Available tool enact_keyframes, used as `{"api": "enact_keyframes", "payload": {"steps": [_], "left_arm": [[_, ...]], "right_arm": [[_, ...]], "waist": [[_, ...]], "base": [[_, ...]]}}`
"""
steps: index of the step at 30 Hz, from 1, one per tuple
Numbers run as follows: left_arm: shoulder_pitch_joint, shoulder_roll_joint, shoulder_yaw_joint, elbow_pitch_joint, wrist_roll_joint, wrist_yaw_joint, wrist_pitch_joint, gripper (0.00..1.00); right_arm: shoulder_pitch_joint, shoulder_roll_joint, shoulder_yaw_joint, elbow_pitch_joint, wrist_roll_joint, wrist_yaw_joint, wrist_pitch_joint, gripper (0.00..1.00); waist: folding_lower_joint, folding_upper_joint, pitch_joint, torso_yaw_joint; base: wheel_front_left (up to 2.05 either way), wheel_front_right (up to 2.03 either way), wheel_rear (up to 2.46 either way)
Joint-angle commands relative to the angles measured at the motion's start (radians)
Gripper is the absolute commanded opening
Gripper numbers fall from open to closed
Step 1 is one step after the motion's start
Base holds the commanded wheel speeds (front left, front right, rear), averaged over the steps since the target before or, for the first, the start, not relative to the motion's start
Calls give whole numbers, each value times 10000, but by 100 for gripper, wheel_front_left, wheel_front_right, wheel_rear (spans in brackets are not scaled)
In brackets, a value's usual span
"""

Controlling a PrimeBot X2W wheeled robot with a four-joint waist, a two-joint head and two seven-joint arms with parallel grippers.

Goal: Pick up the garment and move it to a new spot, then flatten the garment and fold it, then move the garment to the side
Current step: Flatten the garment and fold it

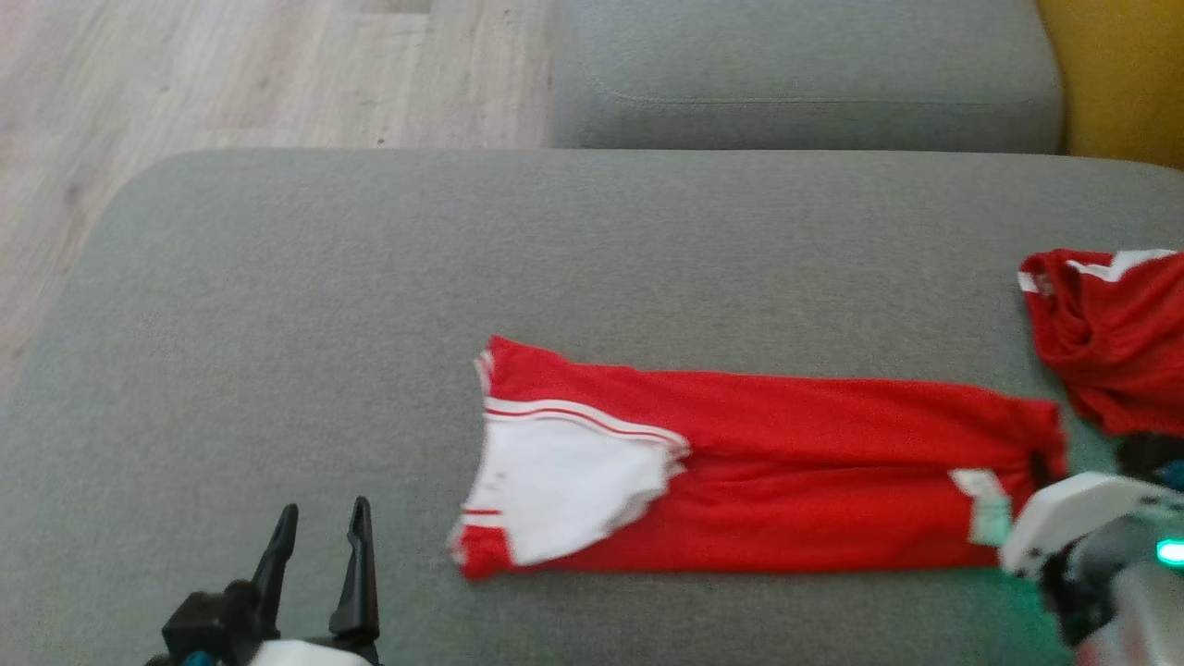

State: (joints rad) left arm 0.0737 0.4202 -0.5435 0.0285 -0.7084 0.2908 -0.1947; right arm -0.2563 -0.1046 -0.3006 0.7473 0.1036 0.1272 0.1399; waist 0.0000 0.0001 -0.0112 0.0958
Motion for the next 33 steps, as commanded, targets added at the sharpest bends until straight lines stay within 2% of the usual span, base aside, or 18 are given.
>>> {"api": "enact_keyframes", "payload": {"steps": [1,8,15,26,30,33], "left_arm": [[-202,197,391,-300,87,60,-37,100],[-150,133,342,-308,64,87,-72,100],[-237,47,280,-216,87,84,-120,100],[-481,-118,179,57,81,-54,-201,100],[-573,-174,145,144,87,-106,-231,100],[-659,-221,108,202,95,-149,-242,100]], "right_arm": [[-406,-396,140,-452,49,35,-98,0],[-39,-872,-323,-1854,132,35,636,0],[409,-333,80,-3228,706,35,1362,0],[1205,435,2550,-5961,2828,35,2478,0],[1272,530,3660,-6451,3762,35,2535,0],[1267,538,4706,-6443,4968,35,2247,0]], "waist": [[0,-1,-69,-130],[0,-1,-47,-552],[0,-1,-4,-751],[0,-1,-57,-455],[0,-1,-40,-207],[0,-1,-23,4]], "base": [[0,0,0],[0,0,0],[0,0,0],[0,0,0],[0,0,0],[0,0,0]]}}
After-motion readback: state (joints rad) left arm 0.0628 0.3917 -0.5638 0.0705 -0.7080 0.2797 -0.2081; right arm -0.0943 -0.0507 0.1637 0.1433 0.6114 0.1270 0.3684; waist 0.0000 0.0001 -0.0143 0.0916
